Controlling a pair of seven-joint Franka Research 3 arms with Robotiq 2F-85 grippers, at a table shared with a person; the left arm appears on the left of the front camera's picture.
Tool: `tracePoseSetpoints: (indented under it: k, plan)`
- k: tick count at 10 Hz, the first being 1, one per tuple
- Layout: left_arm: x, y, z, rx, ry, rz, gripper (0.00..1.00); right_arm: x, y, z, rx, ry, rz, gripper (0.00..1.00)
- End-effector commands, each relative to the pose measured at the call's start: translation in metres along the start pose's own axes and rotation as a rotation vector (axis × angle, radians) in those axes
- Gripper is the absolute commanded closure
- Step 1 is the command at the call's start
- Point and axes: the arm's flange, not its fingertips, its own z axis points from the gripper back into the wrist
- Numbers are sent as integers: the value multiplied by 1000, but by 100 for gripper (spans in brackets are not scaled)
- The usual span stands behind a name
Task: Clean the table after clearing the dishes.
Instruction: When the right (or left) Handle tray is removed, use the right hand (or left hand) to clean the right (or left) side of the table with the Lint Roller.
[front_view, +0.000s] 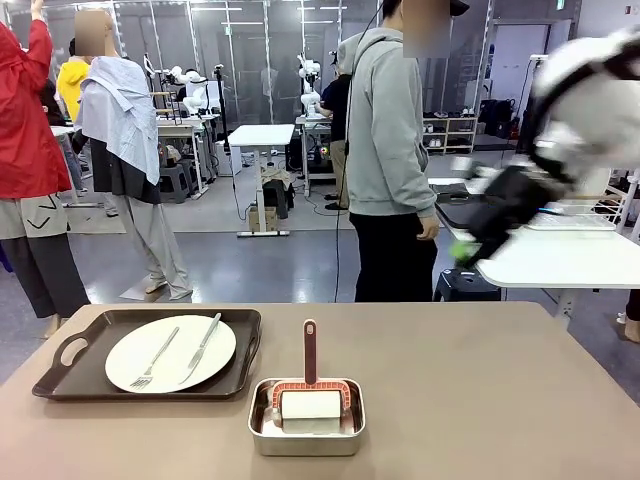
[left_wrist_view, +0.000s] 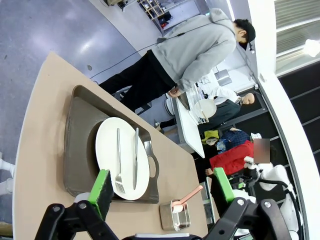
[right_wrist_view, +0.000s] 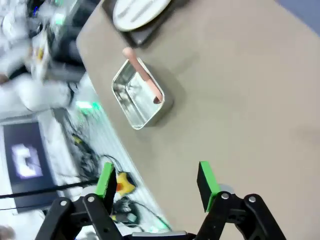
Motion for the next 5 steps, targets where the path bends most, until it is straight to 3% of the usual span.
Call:
tracePoseSetpoints:
  k: [1, 3, 5]
  plan:
    - [2, 0, 3, -16, -9, -2, 0, -105, -67, 62, 279, -561, -412, 19]
    - [2, 0, 3, -16, -9, -2, 0, -220, -125, 92, 491, -880, -538, 19]
    - [2, 0, 3, -16, -9, -2, 0, -294, -165, 62, 536, -1126, -675, 19]
